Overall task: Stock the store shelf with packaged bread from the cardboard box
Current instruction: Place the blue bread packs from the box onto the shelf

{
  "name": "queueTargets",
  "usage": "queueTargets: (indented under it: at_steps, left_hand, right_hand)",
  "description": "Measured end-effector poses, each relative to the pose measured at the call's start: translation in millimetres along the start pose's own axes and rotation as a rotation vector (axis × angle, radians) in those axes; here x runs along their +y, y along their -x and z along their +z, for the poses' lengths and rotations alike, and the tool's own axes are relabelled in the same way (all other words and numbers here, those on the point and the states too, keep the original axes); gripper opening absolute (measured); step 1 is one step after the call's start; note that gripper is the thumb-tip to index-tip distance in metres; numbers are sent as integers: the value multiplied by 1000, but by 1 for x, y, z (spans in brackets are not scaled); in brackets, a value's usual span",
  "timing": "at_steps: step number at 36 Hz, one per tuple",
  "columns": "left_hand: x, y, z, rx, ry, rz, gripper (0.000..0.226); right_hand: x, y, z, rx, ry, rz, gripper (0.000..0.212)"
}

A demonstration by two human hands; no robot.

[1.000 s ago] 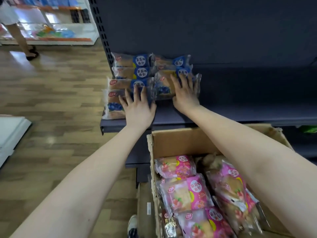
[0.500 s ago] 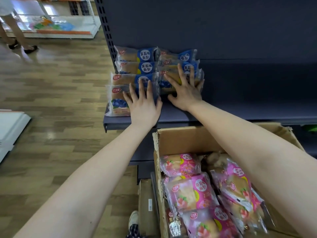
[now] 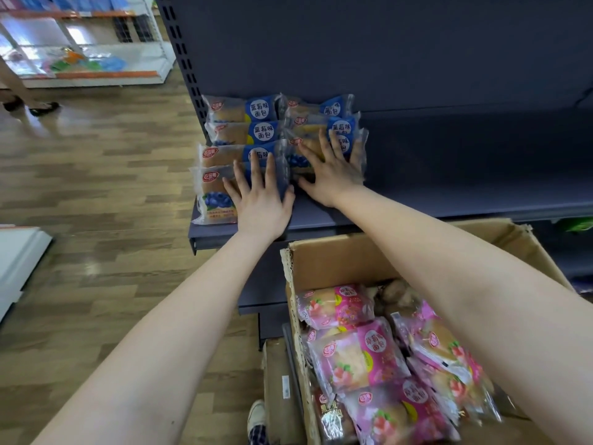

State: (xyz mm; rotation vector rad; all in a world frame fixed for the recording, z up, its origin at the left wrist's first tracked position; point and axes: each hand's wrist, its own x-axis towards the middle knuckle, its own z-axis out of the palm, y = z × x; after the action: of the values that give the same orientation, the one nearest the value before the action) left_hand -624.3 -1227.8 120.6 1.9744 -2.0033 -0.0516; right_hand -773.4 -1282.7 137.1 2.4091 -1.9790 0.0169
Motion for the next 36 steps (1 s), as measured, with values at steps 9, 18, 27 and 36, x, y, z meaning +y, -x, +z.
queueTargets:
  at_steps: [9,18,27,36]
  left_hand:
    - [-1,4,-8,-50,13,-12,74]
    - [51,29,-30,-58,25,48,69]
    - [127,70,-45,-24,235,286,52]
    - [166,133,-1,-77,308,363,43]
  right_hand:
    - [2,41,7,285,-190,2,52]
    - [52,94,-31,374,-277,8,48]
    - [101,165,-52,506,-240,-103,45]
    - [128,221,-17,341,-153,-329,35]
